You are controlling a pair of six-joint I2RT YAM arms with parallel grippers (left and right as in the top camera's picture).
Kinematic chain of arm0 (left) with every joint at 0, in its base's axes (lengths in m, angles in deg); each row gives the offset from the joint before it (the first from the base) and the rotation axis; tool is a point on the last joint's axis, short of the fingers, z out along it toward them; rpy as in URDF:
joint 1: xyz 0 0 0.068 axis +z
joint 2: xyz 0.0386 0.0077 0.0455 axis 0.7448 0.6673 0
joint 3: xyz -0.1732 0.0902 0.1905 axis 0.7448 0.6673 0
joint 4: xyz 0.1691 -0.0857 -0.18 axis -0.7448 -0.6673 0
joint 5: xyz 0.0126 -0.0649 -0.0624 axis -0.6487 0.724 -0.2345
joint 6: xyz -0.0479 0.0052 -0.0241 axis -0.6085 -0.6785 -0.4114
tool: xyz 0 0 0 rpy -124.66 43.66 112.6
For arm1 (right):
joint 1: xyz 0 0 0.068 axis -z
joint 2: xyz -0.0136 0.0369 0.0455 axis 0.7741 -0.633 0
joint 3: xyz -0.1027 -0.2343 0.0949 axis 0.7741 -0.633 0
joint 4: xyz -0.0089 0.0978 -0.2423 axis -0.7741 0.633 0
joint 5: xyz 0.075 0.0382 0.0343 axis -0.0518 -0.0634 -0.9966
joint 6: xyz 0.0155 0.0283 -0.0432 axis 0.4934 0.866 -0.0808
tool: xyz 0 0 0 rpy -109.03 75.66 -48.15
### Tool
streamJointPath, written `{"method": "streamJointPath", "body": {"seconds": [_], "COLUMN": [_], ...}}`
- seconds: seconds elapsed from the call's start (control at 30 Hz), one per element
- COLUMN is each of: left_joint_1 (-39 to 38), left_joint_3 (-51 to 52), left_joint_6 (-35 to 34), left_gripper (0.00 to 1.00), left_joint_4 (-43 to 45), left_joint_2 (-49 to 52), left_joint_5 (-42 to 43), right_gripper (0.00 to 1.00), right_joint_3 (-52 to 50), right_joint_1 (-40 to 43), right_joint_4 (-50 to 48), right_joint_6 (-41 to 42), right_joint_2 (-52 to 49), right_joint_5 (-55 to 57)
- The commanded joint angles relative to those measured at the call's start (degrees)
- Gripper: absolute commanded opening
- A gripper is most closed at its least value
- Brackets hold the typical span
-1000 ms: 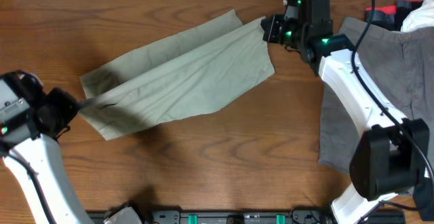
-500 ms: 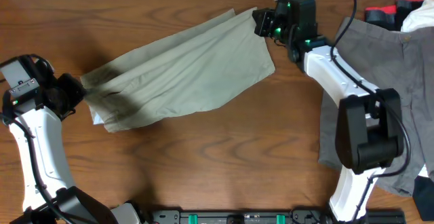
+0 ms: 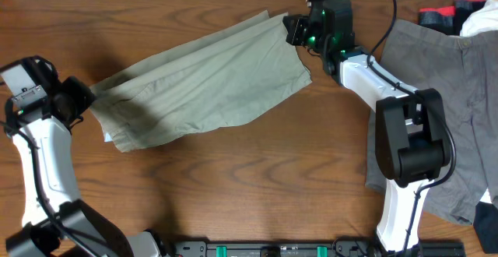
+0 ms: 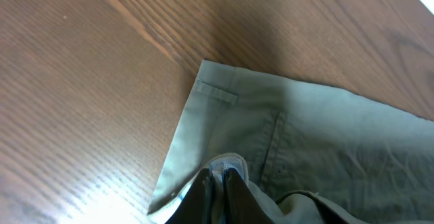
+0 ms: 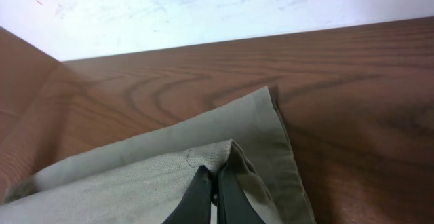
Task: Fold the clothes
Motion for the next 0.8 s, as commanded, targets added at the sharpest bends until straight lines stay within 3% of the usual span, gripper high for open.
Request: {"method": "streamJointPath", "body": {"seconds": [0.0, 0.27, 0.37, 0.5, 0.53, 0.6, 0.63, 0.67, 0.77], "left_joint_1": [-0.39, -3.02, -3.13, -3.13, -3.13, -3.10, -3.06, -2.93, -2.64], "left_joint_3": [-1.01, -1.01, -1.01, -1.01, -1.01, -1.03, -1.03, -1.03, -1.03], "left_joint_6": [1.07, 1.16, -1.73, -2.27, -2.25, -2.25, -2.25, -2.25, -2.23], "left_gripper": [0.08, 0.08, 0.07, 0.11, 0.17, 0.44, 0.77, 0.97, 0.98], "left_joint_4": [1.42, 7.67, 8.87, 9.70, 9.70, 9.75, 9.73, 9.66, 8.96], "left_joint_2": [2.14, 8.00, 9.90, 11.23, 11.28, 11.13, 10.84, 10.43, 8.48], "left_joint_5": [-1.97, -2.12, -4.90, -6.03, -6.21, -6.34, -6.32, -6.32, -6.32], "right_gripper": [0.03, 0.06, 0.07, 0.14, 0.18, 0.44, 0.53, 0.61, 0.65], "right_joint_3": [1.01, 1.01, 1.01, 1.01, 1.01, 1.01, 1.01, 1.01, 1.01], "right_joint_1": [0.04, -0.66, -0.96, -0.96, -0.96, -0.83, -0.66, -0.37, 1.31], "right_joint_4": [-0.61, -0.94, -1.09, -2.78, -3.02, -3.91, -4.02, -4.00, -2.60], "right_joint_6": [-1.40, -2.47, -2.47, -2.47, -2.49, -3.17, -3.87, -3.98, -3.91], "right_joint_2": [-0.85, -1.44, -1.68, -2.19, -2.32, -2.43, -2.43, -2.43, -2.40], "right_joint_5": [1.55, 2.29, 3.56, 4.46, 4.85, 5.51, 5.55, 5.44, 0.66]}}
